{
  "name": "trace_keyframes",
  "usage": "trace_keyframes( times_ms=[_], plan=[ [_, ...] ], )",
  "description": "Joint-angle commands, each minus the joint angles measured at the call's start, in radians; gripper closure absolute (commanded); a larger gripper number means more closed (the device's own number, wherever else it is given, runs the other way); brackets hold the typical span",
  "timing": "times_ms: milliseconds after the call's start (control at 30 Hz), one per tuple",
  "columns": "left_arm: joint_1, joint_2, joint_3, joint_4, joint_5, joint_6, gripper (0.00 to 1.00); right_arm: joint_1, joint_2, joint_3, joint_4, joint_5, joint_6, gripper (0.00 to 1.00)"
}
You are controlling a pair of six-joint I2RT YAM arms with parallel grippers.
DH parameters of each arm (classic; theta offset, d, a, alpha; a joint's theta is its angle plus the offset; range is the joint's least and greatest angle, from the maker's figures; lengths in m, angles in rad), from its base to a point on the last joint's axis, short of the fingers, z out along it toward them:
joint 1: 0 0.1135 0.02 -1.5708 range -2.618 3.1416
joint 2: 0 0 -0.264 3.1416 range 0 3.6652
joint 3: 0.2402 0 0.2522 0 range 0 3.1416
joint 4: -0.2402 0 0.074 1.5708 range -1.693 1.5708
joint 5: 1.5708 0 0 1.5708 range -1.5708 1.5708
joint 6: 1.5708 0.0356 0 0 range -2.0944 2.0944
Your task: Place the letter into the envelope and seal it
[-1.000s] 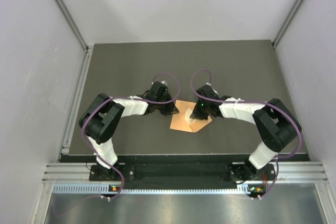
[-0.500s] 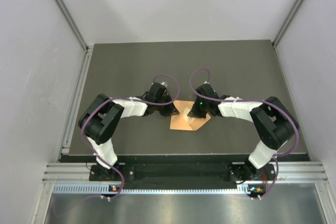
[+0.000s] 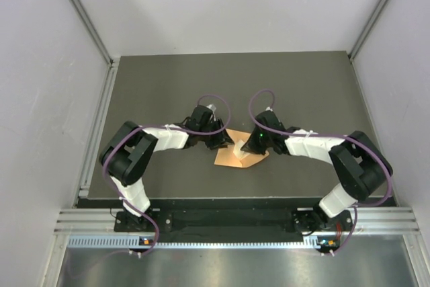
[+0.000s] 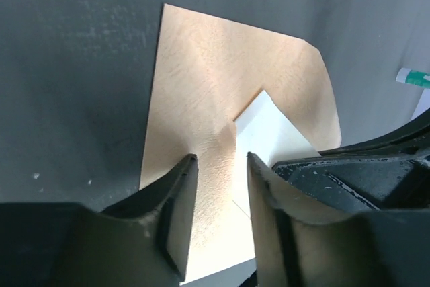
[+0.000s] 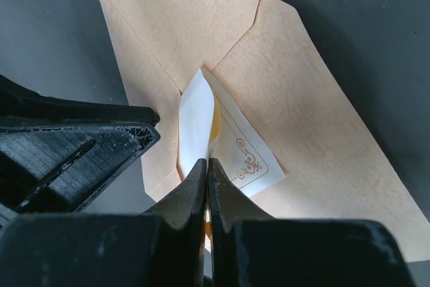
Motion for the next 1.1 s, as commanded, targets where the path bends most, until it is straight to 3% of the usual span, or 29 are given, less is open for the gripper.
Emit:
trace_keyframes(
  times_ms=[0,233,533,767,933,1067],
  plan=[
    [-0.006,-0.036,0.024,-0.093,-0.021,0.062,0.53,0.003,-0.044,-0.009,0.002,-0.028,-0.046,1.0],
    [-0.005,-0.035,0.098,-0.239,-0.166,0.135,0.46,0.003,-0.084,-0.069,-0.005,-0.011,-0.079,1.0],
    [-0.003,0.013,0.077,-0.193,-0.114,0.104,0.5,0.003,-0.071,-0.081,0.028,-0.04,-0.088,1.0],
    [-0.003,0.004,0.023,-0.116,-0.017,0.098,0.51,-0.003,0.025,-0.04,0.154,-0.148,-0.121,1.0],
    [-0.003,-0.001,-0.022,-0.02,0.08,0.095,0.51,-0.003,0.056,-0.005,0.156,-0.148,-0.129,1.0],
    [-0.003,-0.056,-0.055,0.007,0.074,0.095,0.5,-0.005,0.048,-0.012,0.162,-0.122,-0.131,1.0]
  ],
)
